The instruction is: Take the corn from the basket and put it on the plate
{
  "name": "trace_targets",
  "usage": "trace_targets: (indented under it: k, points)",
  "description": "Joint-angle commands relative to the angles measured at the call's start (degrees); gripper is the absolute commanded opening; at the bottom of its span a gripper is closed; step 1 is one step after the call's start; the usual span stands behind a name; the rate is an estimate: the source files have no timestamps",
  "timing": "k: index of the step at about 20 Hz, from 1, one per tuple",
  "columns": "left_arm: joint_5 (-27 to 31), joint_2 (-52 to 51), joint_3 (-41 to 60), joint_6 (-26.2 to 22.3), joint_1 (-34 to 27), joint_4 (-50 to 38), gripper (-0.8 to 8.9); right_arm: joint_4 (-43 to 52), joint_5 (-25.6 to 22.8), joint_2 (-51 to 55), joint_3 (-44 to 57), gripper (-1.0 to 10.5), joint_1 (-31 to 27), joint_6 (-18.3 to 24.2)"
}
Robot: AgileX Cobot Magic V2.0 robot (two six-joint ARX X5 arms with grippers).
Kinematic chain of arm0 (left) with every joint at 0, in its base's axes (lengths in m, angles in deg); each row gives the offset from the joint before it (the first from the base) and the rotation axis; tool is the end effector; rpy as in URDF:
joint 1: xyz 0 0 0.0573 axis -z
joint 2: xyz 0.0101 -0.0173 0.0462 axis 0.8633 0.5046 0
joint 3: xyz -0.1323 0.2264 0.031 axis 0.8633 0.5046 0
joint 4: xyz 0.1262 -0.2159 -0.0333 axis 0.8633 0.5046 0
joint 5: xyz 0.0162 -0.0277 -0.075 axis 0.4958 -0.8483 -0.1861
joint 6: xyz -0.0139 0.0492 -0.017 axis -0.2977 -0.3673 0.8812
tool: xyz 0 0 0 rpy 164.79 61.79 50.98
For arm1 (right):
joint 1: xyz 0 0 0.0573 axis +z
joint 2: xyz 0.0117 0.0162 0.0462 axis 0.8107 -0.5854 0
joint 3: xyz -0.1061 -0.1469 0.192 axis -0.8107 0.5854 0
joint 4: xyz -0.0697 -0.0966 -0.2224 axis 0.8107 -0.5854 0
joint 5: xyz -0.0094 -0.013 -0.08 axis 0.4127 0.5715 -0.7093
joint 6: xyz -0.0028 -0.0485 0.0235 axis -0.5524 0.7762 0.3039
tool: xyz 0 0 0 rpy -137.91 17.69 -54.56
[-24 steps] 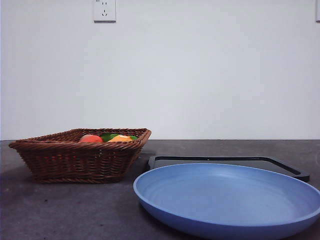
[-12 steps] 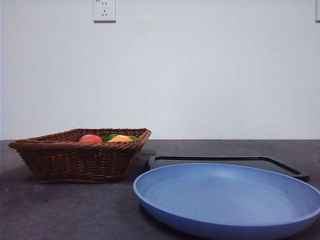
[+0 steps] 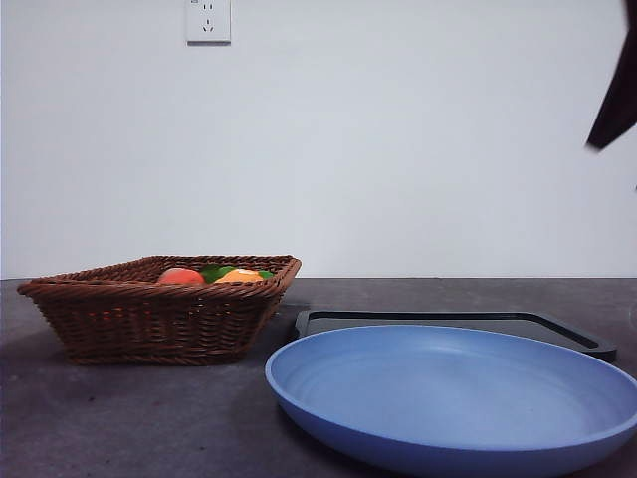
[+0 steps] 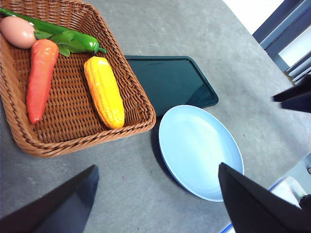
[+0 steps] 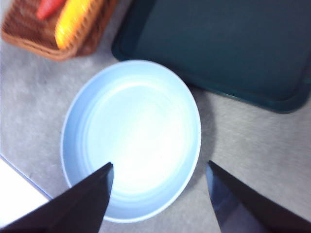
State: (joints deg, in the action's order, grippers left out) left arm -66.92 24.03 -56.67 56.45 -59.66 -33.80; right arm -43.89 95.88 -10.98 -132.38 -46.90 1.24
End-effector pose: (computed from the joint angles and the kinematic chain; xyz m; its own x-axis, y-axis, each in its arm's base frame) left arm 0.0958 -0.0188 0.2949 0.6264 -0.6521 -0.4272 0.4894 0.7555 -0.4355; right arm 0.1766 0.0377 0.2625 0.3867 0.5749 -0.7211 -0.3996 0.8092 0.4308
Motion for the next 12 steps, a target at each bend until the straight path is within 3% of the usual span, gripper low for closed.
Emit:
trace_targets:
  k: [1, 12]
  points:
    - [-0.22, 0.39, -1.29, -0.68, 0.04, -0.59, 4.03, 2.23, -0.02, -5.55, -1.01, 3.1, 1.42, -0.59]
    - [-0.22, 0.42, -1.29, -0.68, 0.04, -0.59, 4.03, 10.95, -3.32, -26.1, -1.01, 2.9, 5.27, -0.37]
